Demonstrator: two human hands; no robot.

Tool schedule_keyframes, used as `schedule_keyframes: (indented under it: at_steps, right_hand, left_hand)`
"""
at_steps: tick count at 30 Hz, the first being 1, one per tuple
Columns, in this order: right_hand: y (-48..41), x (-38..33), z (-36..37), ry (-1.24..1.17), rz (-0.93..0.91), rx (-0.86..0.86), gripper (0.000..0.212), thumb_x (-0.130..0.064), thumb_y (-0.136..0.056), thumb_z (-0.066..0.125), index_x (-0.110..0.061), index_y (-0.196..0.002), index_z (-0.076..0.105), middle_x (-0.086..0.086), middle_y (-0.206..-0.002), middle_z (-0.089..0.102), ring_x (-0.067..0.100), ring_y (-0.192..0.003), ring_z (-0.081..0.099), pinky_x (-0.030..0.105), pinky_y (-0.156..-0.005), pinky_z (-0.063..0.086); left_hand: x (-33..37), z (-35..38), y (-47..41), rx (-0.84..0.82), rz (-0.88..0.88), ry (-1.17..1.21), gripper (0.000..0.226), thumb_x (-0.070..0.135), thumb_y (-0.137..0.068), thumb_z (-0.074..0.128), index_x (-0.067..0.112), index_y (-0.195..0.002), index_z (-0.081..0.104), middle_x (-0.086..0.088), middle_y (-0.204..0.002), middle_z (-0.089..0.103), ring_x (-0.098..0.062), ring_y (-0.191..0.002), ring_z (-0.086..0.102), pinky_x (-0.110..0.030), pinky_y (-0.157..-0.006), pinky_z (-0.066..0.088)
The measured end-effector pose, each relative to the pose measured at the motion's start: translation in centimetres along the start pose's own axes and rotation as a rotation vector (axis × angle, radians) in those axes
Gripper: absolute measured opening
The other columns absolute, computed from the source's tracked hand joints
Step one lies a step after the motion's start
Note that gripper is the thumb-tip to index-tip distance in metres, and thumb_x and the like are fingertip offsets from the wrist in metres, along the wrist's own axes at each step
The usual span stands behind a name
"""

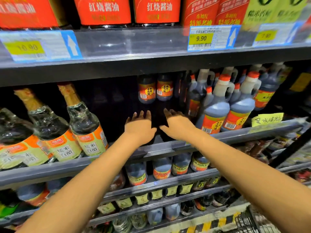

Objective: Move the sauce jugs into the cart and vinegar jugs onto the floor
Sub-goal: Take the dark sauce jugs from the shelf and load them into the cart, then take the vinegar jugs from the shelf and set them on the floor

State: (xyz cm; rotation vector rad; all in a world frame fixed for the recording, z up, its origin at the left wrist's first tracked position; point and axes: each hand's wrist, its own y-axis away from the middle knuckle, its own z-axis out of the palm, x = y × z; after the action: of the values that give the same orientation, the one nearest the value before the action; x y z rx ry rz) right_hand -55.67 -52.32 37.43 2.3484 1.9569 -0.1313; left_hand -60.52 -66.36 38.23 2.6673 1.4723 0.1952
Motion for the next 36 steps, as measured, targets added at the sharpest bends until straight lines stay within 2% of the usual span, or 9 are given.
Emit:
schedule_keyframes:
  at_steps: [3,6,10,13,16,20,25,33,36]
  right_hand:
    - [4.8,-1.5,-1.0,0.075,-0.093,0.088,0.066,-0.048,-0.093,0.047,-0.007,-0.143,0.030,0.014,-0.134,0.049,0.034,-0.119,0.048,0.044,-0.093,0.045]
    - [9.2,-3.2,-1.2,0.030,-0.188,0.129,0.063,-0.046,-0.093,0.047,-0.007,-0.142,0.035,0.013,-0.135,0.049,0.033,-0.123,0.046,0.045,-0.097,0.044]
    - [13.6,-5.3,0.6,0.011,-0.276,0.222,0.061,-0.045,-0.086,0.049,-0.002,-0.129,0.052,0.017,-0.121,0.061,0.035,-0.110,0.057,0.046,-0.089,0.051]
    - [16.0,-6.6,3.3,-0.051,-0.326,0.198,0.058,-0.045,-0.082,0.053,-0.003,-0.121,0.057,0.014,-0.112,0.064,0.033,-0.101,0.062,0.043,-0.082,0.055]
    - [18.0,-7.7,6.2,-0.068,-0.385,0.103,0.060,-0.044,-0.086,0.057,-0.005,-0.132,0.049,0.015,-0.126,0.057,0.034,-0.116,0.054,0.045,-0.093,0.049]
    - [20.8,-8.7,9.3,-0.038,-0.423,-0.100,0.062,-0.046,-0.093,0.045,-0.009,-0.142,0.032,0.014,-0.141,0.041,0.034,-0.128,0.038,0.043,-0.105,0.035]
    - [25.1,-9.8,12.9,-0.009,-0.517,-0.298,0.060,-0.047,-0.095,0.041,-0.009,-0.141,0.032,0.014,-0.141,0.040,0.033,-0.129,0.036,0.042,-0.107,0.034]
    - [30.4,-17.2,18.3,0.026,-0.706,-0.503,0.057,-0.053,-0.092,0.043,-0.008,-0.127,0.044,0.016,-0.124,0.052,0.035,-0.117,0.046,0.041,-0.091,0.041]
    - [32.8,-21.7,19.5,0.046,-0.815,-0.550,0.051,-0.048,-0.092,0.047,-0.008,-0.124,0.046,0.017,-0.125,0.054,0.033,-0.119,0.047,0.039,-0.095,0.039]
  left_hand:
    - [-0.6,-0.9,5.2,0.123,0.061,-0.009,0.069,0.050,-0.095,0.038,0.015,-0.150,0.014,-0.011,-0.156,0.023,-0.032,-0.142,0.022,-0.045,-0.113,0.028]
    - [-1.4,-0.7,10.1,0.217,0.130,-0.007,0.067,0.050,-0.096,0.035,0.013,-0.149,0.019,-0.008,-0.151,0.032,-0.029,-0.137,0.032,-0.041,-0.109,0.033]
    - [-2.4,1.6,15.4,0.210,0.104,0.036,0.065,0.051,-0.096,0.033,0.016,-0.149,0.021,-0.005,-0.154,0.028,-0.024,-0.142,0.026,-0.038,-0.114,0.025]
    - [-2.7,4.5,19.0,0.210,0.021,0.080,0.064,0.049,-0.096,0.036,0.015,-0.149,0.024,-0.005,-0.154,0.029,-0.023,-0.143,0.025,-0.037,-0.116,0.020]
    - [-2.6,8.0,22.1,0.157,-0.087,0.066,0.061,0.047,-0.094,0.044,0.011,-0.143,0.038,-0.011,-0.144,0.045,-0.031,-0.134,0.040,-0.042,-0.108,0.034]
    - [-2.2,12.5,26.5,0.114,-0.289,0.043,0.057,0.045,-0.078,0.058,0.006,-0.120,0.062,-0.016,-0.113,0.067,-0.036,-0.103,0.064,-0.044,-0.083,0.053]
    - [-0.9,17.8,33.0,0.012,-0.539,0.122,0.064,0.050,-0.093,0.041,0.015,-0.145,0.029,-0.008,-0.147,0.038,-0.030,-0.134,0.034,-0.040,-0.107,0.033]
    - [-2.7,24.2,45.5,-0.092,-0.902,0.181,0.063,0.049,-0.093,0.039,0.014,-0.145,0.029,-0.011,-0.140,0.043,-0.032,-0.126,0.043,-0.037,-0.097,0.040]
    - [-4.5,26.4,50.2,-0.093,-1.037,0.215,0.066,0.049,-0.093,0.041,0.013,-0.147,0.025,-0.016,-0.147,0.035,-0.035,-0.130,0.039,-0.040,-0.104,0.035]
